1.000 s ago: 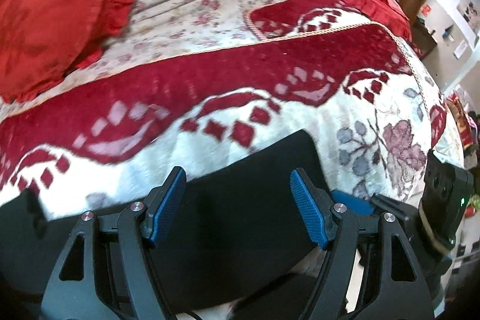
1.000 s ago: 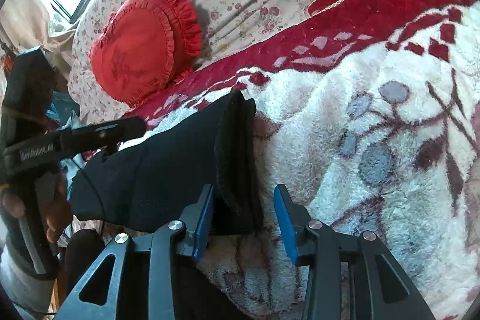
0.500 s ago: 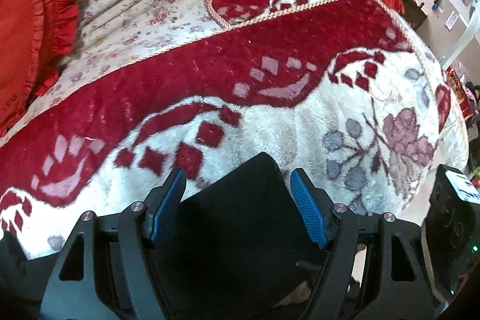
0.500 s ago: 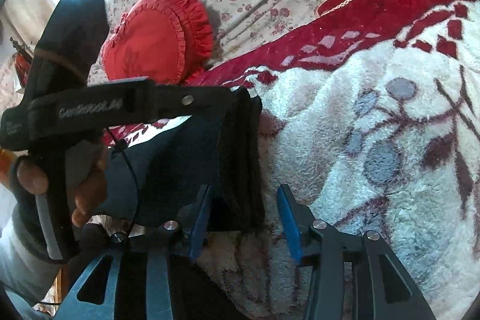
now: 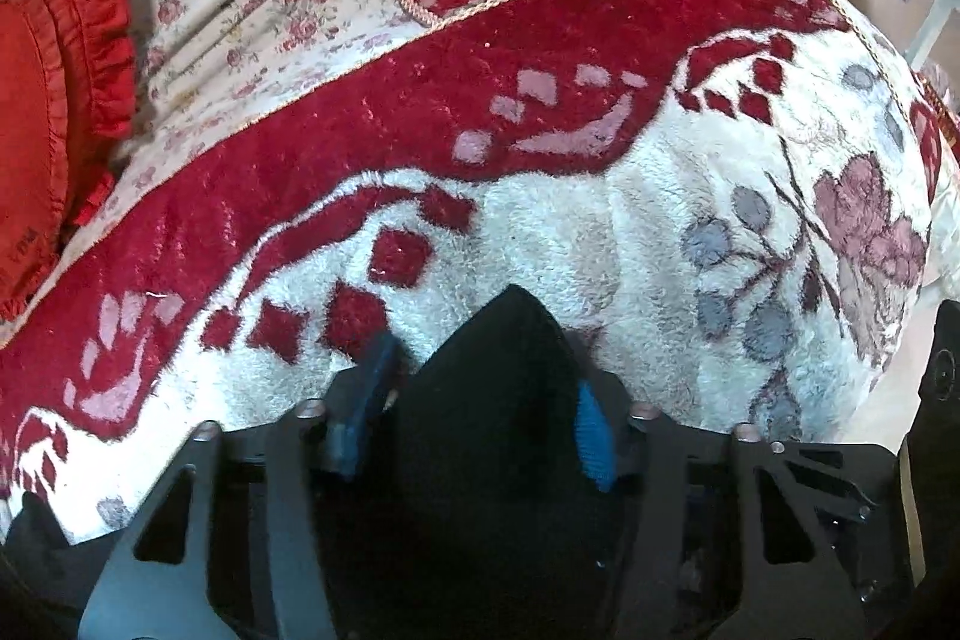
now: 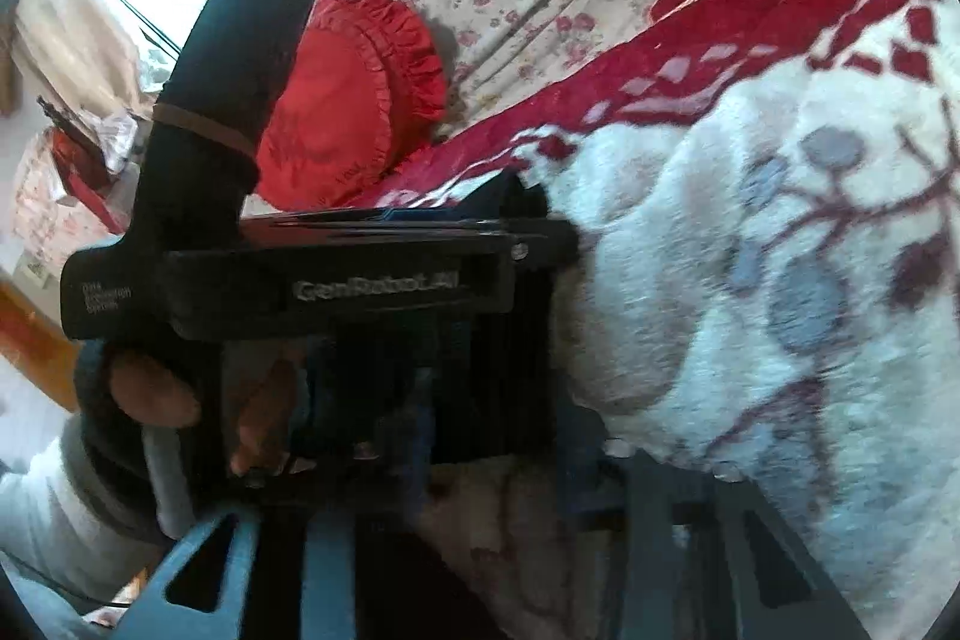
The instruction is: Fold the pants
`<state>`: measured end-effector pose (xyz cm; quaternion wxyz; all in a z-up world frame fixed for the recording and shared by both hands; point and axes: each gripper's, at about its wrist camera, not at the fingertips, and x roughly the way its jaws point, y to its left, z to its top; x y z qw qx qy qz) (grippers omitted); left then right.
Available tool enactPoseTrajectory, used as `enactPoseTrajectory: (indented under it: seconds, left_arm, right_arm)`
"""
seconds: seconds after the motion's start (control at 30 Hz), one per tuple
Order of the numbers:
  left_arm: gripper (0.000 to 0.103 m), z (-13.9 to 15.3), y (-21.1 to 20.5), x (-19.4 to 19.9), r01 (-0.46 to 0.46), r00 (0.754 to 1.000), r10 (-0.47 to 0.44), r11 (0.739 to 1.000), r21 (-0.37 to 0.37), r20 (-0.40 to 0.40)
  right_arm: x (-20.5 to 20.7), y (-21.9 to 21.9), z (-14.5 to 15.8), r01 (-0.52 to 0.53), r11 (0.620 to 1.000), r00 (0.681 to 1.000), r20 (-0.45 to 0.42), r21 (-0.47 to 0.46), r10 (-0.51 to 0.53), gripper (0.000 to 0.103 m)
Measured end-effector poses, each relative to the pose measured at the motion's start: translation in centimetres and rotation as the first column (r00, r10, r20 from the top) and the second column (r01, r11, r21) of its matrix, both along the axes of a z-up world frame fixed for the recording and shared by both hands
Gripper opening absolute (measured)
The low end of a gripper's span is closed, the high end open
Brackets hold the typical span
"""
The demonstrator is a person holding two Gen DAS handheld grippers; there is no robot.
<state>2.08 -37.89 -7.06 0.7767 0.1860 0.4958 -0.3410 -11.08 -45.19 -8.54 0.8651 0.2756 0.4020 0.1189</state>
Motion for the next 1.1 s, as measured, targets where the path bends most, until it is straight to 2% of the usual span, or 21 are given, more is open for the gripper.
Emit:
enactPoseTrajectory:
  seconds: [0.07, 0.1, 0.17, 0.3, 0.43, 0.63, 0.77, 0.87, 1.1]
  left_arm:
    - [0.031, 0.5, 0.3, -0.3, -0.003, 1.0, 0.003, 1.0, -0.02, 0.004]
    - [0.026, 0.9, 0.6, -0.4, -0.008, 1.0, 0.008, 1.0, -0.03, 0.006]
    - [0.023, 1.7, 1.3, -0.7, -0.008, 1.0, 0.008, 0.999, -0.052, 0.005]
    - [0.022, 5.1, 4.1, -0.3, -0.019, 1.0, 0.02, 0.99, -0.138, 0.004]
    - [0.022, 9.2, 8.2, 0.1, -0.043, 0.998, 0.051, 0.977, -0.208, 0.036]
    - [0.022, 12.0, 15.3, 1.0, -0.124, 0.989, 0.142, 0.96, -0.251, 0.053]
    - [0.022, 11.8, 20.2, 1.4, -0.191, 0.975, 0.212, 0.954, -0.231, 0.069]
    - [0.022, 10.5, 23.5, 2.0, -0.254, 0.962, 0.269, 0.946, -0.204, 0.052]
    - [0.022, 6.1, 28.9, 3.3, -0.399, 0.916, 0.399, 0.906, -0.145, -0.026]
  right_arm:
    - [0.0, 0.0, 0.3, 0.01, 1.0, 1.0, 0.003, 0.002, -0.01, 0.022]
    - [0.0, 0.1, 0.6, 0.006, 1.0, 1.0, 0.006, 0.003, -0.006, 0.014]
    - [0.1, 0.3, 1.5, -0.006, 1.0, 1.0, 0.022, 0.009, 0.006, 0.013]
    - [0.4, 1.8, 4.5, -0.037, 0.999, 0.996, 0.076, -0.016, 0.038, 0.012]
    - [1.0, 3.9, 8.1, -0.095, 0.995, 0.984, 0.149, -0.014, 0.096, 0.012]
    - [2.6, 9.2, 11.8, -0.212, 0.975, 0.953, 0.21, -0.059, 0.22, 0.012]
    - [4.3, 14.0, 12.3, -0.307, 0.948, 0.927, 0.201, -0.076, 0.317, 0.012]
    - [5.5, 17.3, 11.4, -0.369, 0.924, 0.909, 0.167, -0.103, 0.382, 0.012]
    - [9.3, 24.5, 5.6, -0.493, 0.865, 0.869, -0.003, -0.093, 0.495, 0.012]
